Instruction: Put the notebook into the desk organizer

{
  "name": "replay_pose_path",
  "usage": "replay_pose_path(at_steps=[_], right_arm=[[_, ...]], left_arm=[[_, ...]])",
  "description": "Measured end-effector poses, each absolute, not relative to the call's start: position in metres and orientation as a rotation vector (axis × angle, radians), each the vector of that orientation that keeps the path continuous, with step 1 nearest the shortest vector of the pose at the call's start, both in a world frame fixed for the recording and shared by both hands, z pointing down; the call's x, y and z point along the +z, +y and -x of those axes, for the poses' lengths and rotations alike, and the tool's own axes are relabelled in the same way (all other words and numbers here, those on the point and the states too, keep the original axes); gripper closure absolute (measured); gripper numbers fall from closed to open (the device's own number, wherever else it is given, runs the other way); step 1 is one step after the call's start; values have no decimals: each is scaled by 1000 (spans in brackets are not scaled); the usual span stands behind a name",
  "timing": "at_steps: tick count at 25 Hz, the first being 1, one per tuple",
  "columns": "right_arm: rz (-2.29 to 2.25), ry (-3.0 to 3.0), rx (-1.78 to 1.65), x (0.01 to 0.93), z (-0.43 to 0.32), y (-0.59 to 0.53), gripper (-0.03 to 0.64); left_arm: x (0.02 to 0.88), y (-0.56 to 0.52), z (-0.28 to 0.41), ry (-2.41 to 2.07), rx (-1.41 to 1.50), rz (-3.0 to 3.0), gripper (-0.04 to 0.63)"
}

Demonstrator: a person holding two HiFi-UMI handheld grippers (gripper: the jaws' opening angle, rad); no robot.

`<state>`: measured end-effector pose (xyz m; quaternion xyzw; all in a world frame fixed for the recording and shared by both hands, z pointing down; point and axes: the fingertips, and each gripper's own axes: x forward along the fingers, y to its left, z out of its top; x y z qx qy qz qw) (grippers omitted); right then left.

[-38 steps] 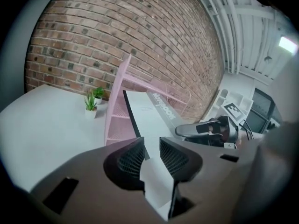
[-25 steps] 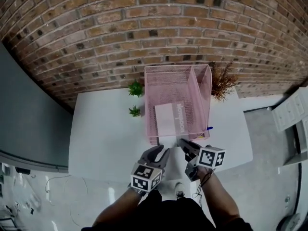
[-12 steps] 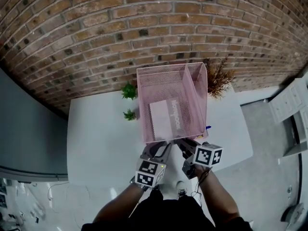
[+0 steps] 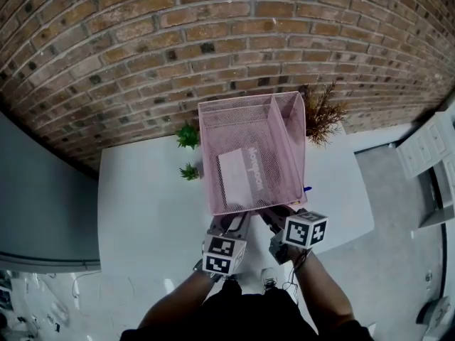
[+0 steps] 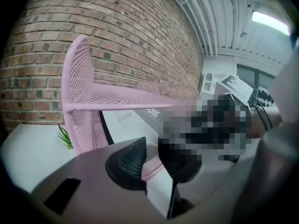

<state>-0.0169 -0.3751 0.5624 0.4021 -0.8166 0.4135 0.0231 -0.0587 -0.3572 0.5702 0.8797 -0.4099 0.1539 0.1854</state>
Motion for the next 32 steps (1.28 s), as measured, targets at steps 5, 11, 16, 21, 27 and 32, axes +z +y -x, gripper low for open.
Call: replay_pose_path(at_steps=[5, 11, 16, 21, 27, 32], right_arm=[[-1216, -2504, 1165, 564, 19, -375, 564], [-1159, -2477, 1057, 566, 19, -370, 508], [-1144, -2460, 988, 564, 11, -367, 477], [-1158, -2466, 984, 561, 1, -362, 473], [-1167, -2476, 947, 553, -16, -353, 469], [-1136, -2511, 925, 545, -26, -343, 473]], left_arm=[[571, -359, 61, -1187, 447, -2465, 529], [572, -360, 61, -1216, 432, -2427, 532], [571, -362, 61, -1246, 431, -2412, 534], [570, -364, 62, -1261, 418, -2397, 534], [571, -366, 64, -1281, 419, -2362, 534], [565, -359, 61, -1305, 411, -2342, 532]])
